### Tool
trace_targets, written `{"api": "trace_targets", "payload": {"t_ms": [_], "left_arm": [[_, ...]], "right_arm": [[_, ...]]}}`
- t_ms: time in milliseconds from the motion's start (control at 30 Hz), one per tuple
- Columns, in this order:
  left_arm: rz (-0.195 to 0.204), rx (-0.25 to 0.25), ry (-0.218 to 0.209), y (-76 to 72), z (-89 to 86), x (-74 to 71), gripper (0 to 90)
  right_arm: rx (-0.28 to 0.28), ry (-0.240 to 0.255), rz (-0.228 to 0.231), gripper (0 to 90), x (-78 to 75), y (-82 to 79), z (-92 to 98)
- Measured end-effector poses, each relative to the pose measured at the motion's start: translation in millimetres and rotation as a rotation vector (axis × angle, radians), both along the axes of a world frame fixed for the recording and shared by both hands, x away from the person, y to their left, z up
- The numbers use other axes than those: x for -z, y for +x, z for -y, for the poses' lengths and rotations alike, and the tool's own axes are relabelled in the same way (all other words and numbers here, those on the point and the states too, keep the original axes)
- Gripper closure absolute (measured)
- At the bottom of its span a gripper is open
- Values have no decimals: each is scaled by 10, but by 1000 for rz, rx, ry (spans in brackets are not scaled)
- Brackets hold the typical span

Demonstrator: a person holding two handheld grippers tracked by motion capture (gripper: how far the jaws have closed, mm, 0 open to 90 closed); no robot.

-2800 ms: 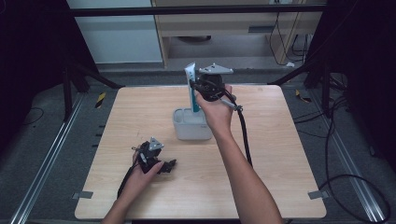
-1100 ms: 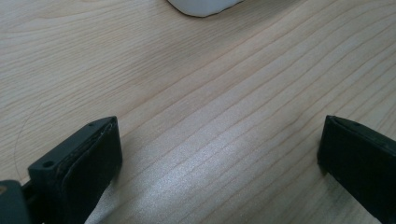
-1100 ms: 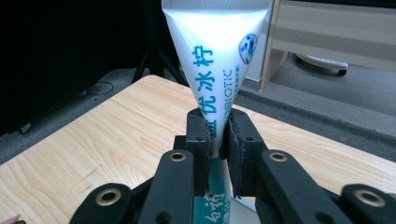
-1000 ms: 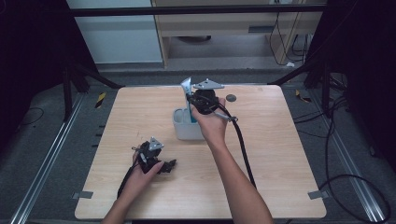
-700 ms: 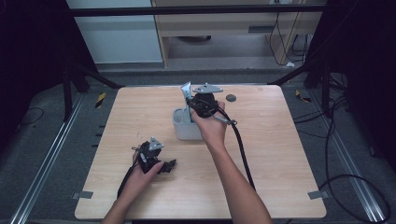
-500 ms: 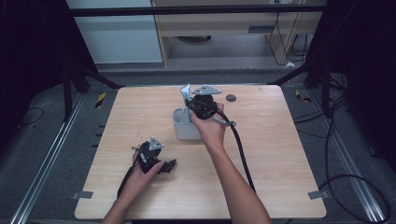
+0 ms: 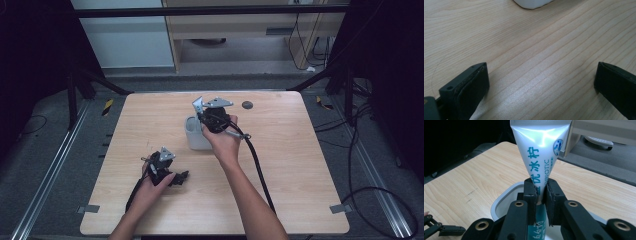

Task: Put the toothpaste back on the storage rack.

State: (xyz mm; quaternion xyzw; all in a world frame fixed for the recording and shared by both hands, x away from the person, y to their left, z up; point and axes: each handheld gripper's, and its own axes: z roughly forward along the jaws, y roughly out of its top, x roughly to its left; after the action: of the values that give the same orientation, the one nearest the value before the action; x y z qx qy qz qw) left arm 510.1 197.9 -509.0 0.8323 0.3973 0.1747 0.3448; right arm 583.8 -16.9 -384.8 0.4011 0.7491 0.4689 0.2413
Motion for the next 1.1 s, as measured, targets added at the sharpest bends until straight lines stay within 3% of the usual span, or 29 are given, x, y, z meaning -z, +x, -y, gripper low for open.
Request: {"api": "trace_targets", "payload": {"t_ms": [1100], "left_arm": [[0,0,0,1,0,0,0]], "right_arm": [[11,-30,-58,802,93,14,8]]}}
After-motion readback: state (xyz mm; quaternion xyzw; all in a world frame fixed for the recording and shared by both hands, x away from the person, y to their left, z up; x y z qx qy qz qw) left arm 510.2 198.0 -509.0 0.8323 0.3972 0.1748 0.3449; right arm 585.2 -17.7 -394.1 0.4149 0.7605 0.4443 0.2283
